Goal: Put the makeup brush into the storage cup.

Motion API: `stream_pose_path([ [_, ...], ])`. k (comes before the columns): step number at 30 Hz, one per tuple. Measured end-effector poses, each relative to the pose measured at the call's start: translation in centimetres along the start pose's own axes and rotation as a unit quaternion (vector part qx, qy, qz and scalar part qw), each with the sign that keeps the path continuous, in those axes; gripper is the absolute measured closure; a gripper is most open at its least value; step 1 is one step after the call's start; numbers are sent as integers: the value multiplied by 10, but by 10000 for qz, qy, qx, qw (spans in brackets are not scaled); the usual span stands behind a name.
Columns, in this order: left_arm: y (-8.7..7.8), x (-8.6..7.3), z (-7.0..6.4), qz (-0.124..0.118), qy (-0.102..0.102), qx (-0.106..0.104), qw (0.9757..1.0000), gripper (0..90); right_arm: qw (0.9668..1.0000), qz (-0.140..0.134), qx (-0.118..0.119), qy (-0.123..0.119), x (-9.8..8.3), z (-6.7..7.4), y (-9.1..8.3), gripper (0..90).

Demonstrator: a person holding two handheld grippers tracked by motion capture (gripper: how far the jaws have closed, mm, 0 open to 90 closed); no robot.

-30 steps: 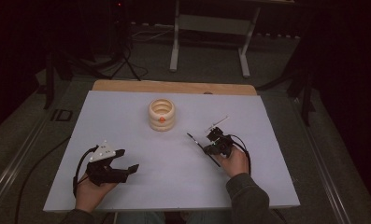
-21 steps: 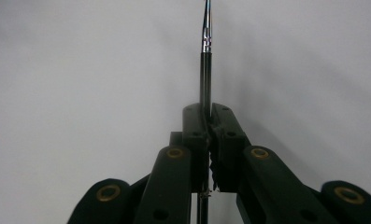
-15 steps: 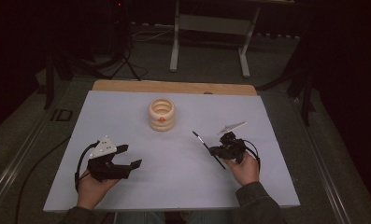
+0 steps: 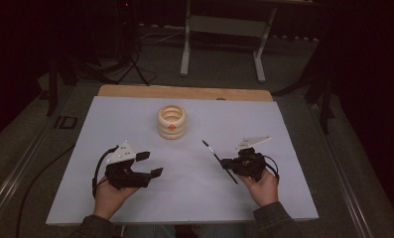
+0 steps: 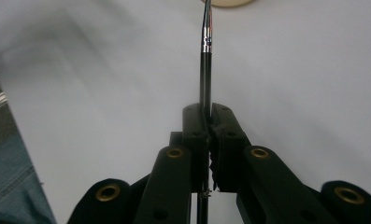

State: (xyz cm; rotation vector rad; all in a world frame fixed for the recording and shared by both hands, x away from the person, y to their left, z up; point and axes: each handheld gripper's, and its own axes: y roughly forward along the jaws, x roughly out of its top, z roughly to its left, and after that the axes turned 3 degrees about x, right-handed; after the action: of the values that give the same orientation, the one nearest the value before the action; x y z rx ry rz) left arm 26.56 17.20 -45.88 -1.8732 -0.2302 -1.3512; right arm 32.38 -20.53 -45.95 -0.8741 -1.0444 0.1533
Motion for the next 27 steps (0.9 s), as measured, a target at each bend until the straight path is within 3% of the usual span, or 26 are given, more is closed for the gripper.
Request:
stream_pose_path([
  [5,0,-5,1,27,-50,-75,10000,280,9998,-91,138,-149,2,14,2,856],
  [13,9,-6,-7,119,29,-252,9996,315,9987,-133,275,-410,5,30,13,856],
  [21,22,-8,-17,251,111,-634,9976,386,9953,-320,641,-648,8,47,26,856],
  [27,30,-10,-22,329,117,-865,9956,445,9921,-299,809,-910,10,63,38,856],
])
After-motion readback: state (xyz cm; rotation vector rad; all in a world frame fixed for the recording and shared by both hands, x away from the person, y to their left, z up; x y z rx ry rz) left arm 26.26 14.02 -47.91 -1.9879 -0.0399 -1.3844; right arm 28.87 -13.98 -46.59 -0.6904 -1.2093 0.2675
